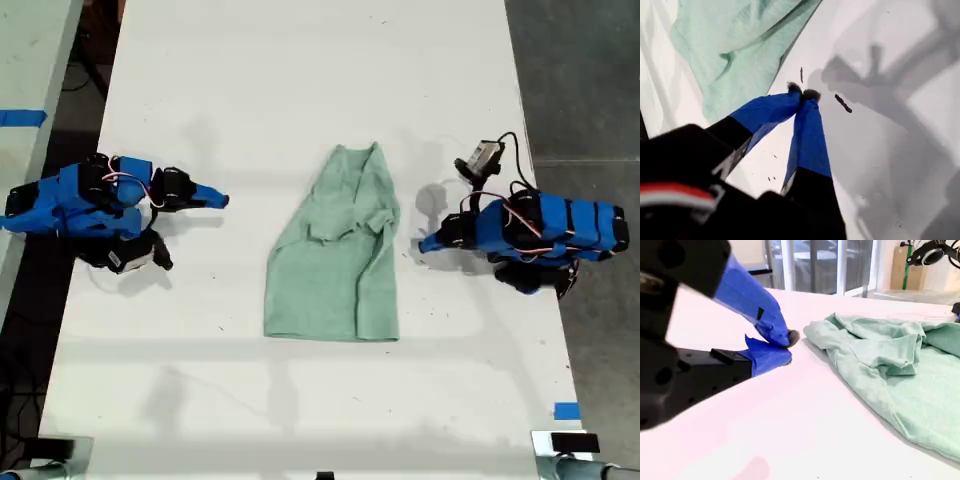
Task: Fold t shirt
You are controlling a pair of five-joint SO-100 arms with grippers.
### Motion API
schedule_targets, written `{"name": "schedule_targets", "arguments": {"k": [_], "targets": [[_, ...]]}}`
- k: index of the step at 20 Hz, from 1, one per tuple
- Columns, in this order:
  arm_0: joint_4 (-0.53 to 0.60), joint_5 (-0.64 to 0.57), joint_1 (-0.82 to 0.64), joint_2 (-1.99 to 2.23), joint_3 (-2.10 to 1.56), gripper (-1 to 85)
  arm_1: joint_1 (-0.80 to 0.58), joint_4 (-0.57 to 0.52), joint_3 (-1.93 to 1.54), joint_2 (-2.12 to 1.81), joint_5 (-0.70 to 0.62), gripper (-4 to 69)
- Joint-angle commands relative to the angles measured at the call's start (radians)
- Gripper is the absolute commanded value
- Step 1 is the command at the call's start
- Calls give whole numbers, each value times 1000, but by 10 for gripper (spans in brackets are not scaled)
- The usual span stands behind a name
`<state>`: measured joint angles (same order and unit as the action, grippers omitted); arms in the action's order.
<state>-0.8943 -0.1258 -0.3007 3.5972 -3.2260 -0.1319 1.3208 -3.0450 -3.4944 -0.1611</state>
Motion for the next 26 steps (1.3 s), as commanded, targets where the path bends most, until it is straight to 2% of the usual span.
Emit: {"name": "schedule_targets", "arguments": {"k": [1,26], "targets": [[2,17,-9,8,-11,0,11,5,-46,-12,14,14],[-12,23,-44,8,-18,0,12,6,-46,-12,18,14]]}}
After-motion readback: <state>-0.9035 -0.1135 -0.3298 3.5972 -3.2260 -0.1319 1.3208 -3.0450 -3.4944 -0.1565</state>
